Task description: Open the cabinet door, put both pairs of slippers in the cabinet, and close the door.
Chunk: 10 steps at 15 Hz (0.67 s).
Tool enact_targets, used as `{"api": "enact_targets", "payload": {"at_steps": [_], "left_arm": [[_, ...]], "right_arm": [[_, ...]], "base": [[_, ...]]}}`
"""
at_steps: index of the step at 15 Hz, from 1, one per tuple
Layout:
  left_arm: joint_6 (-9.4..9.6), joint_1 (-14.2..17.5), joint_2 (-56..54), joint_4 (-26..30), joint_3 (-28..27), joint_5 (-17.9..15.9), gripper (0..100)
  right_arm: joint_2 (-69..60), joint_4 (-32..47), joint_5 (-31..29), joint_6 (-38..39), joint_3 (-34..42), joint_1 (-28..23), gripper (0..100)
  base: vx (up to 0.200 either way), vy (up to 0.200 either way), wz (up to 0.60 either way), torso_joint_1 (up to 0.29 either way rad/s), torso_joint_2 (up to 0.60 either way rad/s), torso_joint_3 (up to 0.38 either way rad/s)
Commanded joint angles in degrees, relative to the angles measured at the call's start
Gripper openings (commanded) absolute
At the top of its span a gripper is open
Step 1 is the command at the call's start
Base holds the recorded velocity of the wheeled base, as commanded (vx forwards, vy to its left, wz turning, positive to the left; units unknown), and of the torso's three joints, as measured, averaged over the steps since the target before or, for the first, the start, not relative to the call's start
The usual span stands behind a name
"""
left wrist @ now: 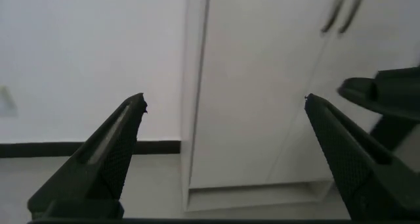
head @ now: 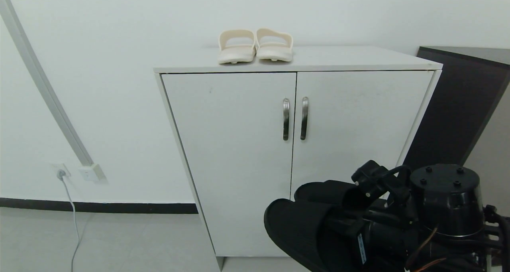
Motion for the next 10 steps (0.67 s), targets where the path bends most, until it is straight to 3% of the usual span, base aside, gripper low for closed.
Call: {"api": "enact_targets", "payload": {"at_steps": [1,3,4,6,9,10], "left_arm": [[-1.4,-0.4,19.95,-8.35,-3.1,-8.26,100],[-1.14,-0.48,31.37,-18.98,-3.63,-13.18,100],[-0.61,-1.98,37.0,-24.43,-4.33,-14.15,100],[-0.61,-9.62,45.26,-31.82,-6.27,-14.15,100],[-0.78,-18.94,54.14,-33.75,-12.42,-13.97,100],[-0.87,-19.47,54.75,-33.75,-12.95,-13.97,100]], "right_arm": [[0.21,0.0,0.01,-0.29,0.1,0.19,0],[0.47,0.0,0.01,-0.47,0.1,0.19,0],[0.47,0.0,0.01,-0.55,0.1,0.19,0],[0.56,0.0,-0.17,-0.55,0.1,0.55,0],[0.56,0.0,-0.17,-0.64,0.1,0.81,0],[0.56,0.0,-0.17,-0.64,0.1,0.81,0]], "base": [[0.0,0.0,0.0,0.0,0.0,0.0],[0.0,0.0,0.0,0.0,0.0,0.0],[0.0,0.0,0.0,0.0,0.0,0.0],[0.0,0.0,0.0,-0.01,0.13,0.132],[0.0,0.0,0.0,-0.001,0.02,0.02],[0.0,0.0,0.0,0.0,0.0,0.0]]}}
